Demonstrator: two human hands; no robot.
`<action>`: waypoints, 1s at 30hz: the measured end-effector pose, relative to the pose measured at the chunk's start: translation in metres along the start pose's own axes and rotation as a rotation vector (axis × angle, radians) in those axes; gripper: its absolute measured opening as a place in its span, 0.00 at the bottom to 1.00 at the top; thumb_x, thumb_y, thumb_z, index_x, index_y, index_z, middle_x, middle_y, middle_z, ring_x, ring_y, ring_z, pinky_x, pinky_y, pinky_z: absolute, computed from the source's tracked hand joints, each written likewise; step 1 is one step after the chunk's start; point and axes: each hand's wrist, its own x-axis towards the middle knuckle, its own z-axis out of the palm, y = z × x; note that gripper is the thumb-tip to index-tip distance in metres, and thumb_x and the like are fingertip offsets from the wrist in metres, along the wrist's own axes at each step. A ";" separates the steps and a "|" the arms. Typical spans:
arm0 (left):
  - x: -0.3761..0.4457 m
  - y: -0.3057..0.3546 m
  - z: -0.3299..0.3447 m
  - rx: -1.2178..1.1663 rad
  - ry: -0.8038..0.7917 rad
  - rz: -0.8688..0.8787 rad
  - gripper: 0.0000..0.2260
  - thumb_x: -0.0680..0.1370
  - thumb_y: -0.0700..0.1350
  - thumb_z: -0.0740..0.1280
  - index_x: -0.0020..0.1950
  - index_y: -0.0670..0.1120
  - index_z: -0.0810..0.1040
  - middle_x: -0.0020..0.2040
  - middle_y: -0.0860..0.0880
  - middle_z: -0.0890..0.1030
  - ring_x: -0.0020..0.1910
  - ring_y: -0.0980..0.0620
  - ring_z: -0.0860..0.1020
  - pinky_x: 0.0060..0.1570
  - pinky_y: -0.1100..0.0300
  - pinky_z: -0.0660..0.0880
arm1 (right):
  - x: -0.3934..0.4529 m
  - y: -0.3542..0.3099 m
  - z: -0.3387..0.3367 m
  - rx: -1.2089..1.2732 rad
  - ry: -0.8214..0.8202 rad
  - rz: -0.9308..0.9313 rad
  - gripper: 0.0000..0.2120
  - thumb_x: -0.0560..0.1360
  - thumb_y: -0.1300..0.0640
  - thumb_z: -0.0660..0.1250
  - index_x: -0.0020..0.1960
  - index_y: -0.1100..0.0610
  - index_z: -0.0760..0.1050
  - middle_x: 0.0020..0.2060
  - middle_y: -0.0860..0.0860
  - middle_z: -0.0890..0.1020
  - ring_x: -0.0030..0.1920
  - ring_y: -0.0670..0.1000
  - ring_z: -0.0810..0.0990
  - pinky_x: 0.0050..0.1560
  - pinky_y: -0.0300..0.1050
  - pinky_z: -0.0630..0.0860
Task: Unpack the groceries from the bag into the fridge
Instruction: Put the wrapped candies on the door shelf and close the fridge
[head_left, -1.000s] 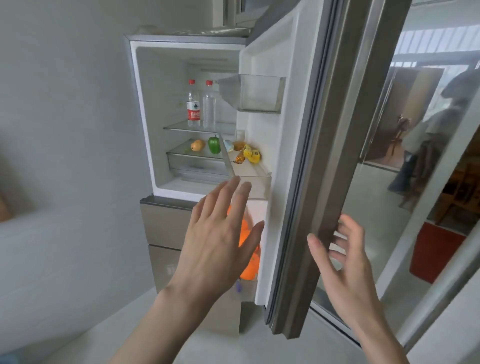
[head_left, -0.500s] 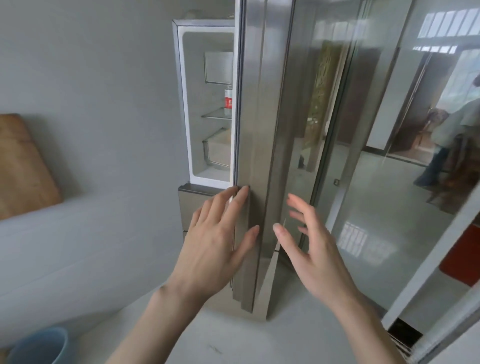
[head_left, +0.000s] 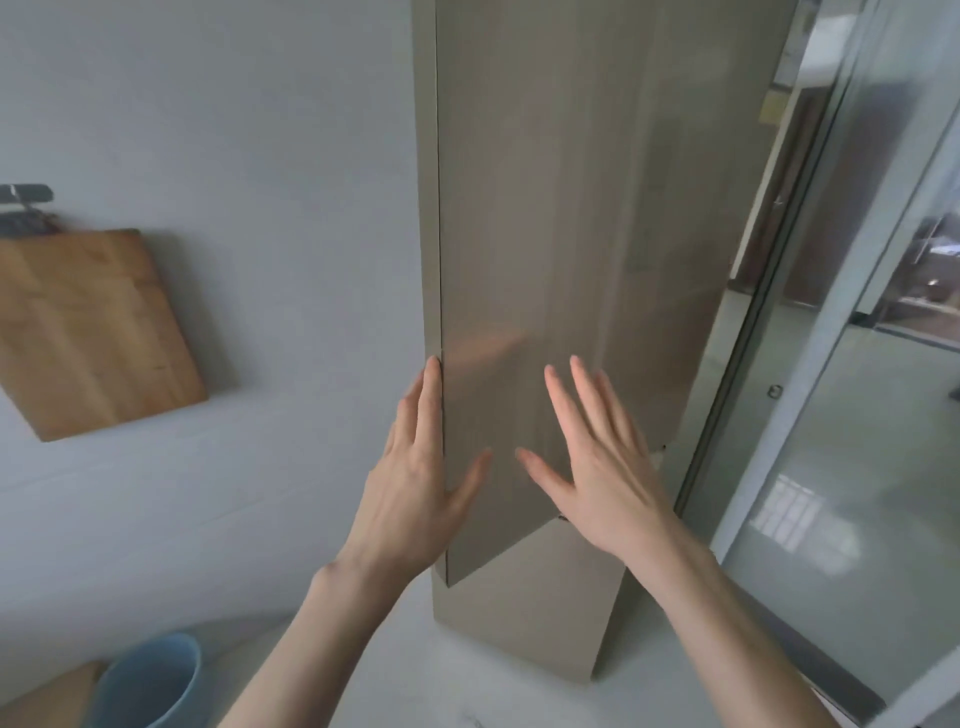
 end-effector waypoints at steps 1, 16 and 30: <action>0.006 -0.006 0.002 -0.002 0.013 -0.016 0.42 0.81 0.58 0.65 0.83 0.56 0.37 0.82 0.54 0.54 0.79 0.51 0.63 0.58 0.51 0.79 | 0.010 0.002 0.006 -0.006 0.005 -0.001 0.41 0.80 0.31 0.52 0.83 0.43 0.36 0.82 0.45 0.35 0.83 0.53 0.39 0.82 0.57 0.50; 0.106 -0.082 0.034 0.135 0.135 -0.198 0.39 0.80 0.56 0.66 0.83 0.58 0.44 0.81 0.55 0.55 0.68 0.36 0.74 0.54 0.49 0.79 | 0.133 0.052 0.076 -0.025 0.036 -0.057 0.39 0.79 0.31 0.51 0.83 0.42 0.39 0.83 0.44 0.36 0.83 0.57 0.39 0.75 0.70 0.58; 0.194 -0.155 0.077 0.132 0.120 -0.203 0.36 0.80 0.53 0.67 0.83 0.57 0.51 0.82 0.54 0.51 0.78 0.46 0.61 0.61 0.48 0.77 | 0.218 0.075 0.111 -0.190 0.066 -0.039 0.39 0.81 0.33 0.54 0.84 0.46 0.44 0.84 0.49 0.41 0.83 0.60 0.40 0.71 0.72 0.65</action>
